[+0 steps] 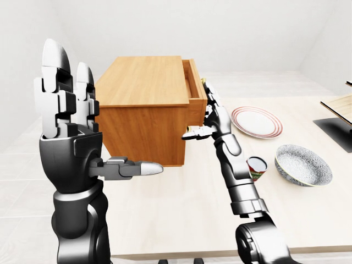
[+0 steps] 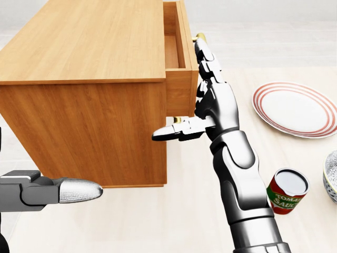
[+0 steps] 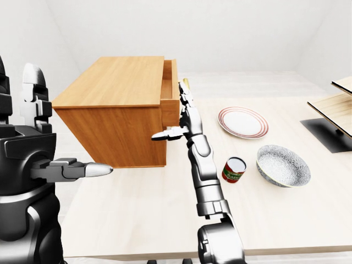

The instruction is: Close the top drawer of the cabinet.

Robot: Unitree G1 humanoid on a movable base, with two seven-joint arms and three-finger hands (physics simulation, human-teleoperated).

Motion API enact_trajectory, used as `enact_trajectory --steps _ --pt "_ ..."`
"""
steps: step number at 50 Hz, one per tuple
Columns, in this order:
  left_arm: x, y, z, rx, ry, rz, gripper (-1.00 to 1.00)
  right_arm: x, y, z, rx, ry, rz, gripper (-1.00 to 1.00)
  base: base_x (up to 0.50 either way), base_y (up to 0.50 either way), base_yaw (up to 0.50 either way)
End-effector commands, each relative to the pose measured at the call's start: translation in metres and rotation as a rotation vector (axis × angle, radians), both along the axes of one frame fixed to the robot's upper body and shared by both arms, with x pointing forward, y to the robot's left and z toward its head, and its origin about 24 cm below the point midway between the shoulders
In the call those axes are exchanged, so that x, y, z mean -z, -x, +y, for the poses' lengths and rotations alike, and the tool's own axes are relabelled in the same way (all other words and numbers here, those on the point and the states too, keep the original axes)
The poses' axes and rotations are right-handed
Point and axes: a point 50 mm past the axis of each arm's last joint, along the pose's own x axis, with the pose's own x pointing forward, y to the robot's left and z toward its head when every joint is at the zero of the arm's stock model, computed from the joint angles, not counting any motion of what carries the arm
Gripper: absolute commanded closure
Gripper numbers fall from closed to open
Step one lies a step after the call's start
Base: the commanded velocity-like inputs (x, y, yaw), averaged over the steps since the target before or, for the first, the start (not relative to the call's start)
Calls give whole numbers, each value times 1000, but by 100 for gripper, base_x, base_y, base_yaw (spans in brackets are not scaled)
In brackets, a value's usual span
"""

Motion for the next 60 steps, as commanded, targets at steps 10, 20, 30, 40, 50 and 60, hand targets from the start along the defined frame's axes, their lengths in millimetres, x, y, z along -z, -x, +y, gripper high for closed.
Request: enact_trajectory --steps 10,20,30,40,50,60 --pt "2 -1 2 -6 12 9 -100 67 -28 62 -253 151 481 -100 0 0 0" --pt "1 0 2 -5 11 4 -100 66 -27 68 -280 141 481 -100 0 0 0" --pt "1 0 3 -7 13 6 -100 72 -20 83 -331 115 507 -100 1 0 0" --pt "1 0 2 -7 15 5 -100 65 -20 92 -365 97 497 -100 1 0 0" --pt "0 1 2 -6 16 0 -100 60 -19 101 -408 100 484 -100 0 0 0" --pt "1 1 3 -6 17 6 -100 63 -15 107 -438 101 488 -100 0 0 0"
